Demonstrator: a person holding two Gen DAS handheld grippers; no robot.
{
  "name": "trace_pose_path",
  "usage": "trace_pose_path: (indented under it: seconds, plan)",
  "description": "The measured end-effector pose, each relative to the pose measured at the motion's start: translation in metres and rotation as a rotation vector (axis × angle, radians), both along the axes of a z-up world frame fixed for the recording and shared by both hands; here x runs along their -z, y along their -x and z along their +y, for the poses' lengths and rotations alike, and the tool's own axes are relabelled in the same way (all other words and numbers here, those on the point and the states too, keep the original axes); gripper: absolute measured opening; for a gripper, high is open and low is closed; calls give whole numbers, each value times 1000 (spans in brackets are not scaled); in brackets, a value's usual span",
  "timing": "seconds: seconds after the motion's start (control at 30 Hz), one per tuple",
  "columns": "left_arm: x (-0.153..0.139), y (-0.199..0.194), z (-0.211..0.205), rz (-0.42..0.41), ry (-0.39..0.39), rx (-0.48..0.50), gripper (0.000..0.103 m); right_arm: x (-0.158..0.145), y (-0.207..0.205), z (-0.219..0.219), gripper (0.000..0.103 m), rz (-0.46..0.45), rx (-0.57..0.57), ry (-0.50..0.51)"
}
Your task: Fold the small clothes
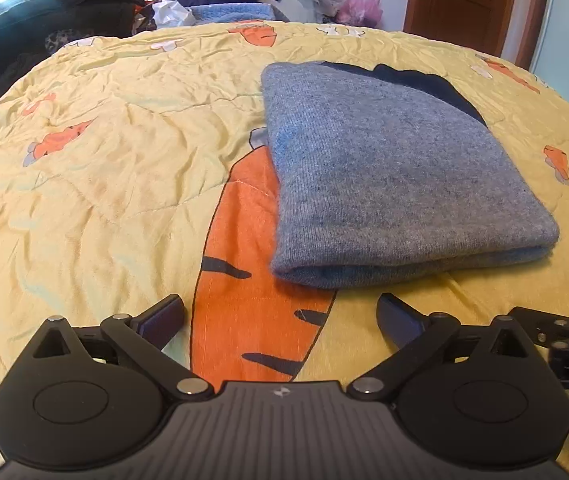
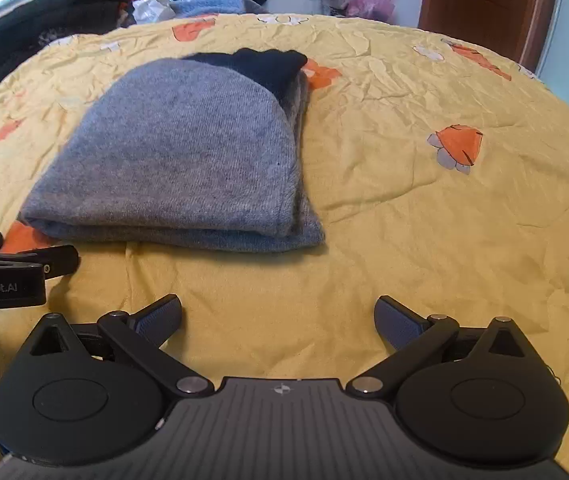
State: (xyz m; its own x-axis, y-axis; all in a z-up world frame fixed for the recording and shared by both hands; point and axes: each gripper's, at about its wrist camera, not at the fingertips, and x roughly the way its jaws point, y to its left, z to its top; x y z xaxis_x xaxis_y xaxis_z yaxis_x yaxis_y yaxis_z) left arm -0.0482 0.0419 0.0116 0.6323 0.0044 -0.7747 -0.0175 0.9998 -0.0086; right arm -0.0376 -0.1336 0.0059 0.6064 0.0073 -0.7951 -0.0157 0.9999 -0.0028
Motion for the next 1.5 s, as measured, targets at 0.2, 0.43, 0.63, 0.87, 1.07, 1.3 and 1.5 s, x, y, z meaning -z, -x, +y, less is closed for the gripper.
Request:
trace_pose_path:
  seconds: [0.2,0.43,0.63,0.87,1.07,1.3,1.5]
  plan:
    - [-1,2,0,10,-2,-18,103,0,-6,3,103,-13,75,3]
    - [-1,4,2,17,-4,-25,103,2,-3,5,103,-23,109,6]
    - [-2,3,2,27,-4,-28,103,1,-4,6,103,-14,114,7]
    - [-2,1,2,43,1,-34,103,1,-4,6,103,-14,114,6]
    - [-3,-2,1,60,-3,-37,103,1,-4,6,103,-16,115,7]
    - [-2,-2,1,56,-4,-40,103,1,-4,6,103,-19,114,7]
    - [-2,-3,1,69,-5,-36,103,1,-3,6,103,-19,114,7]
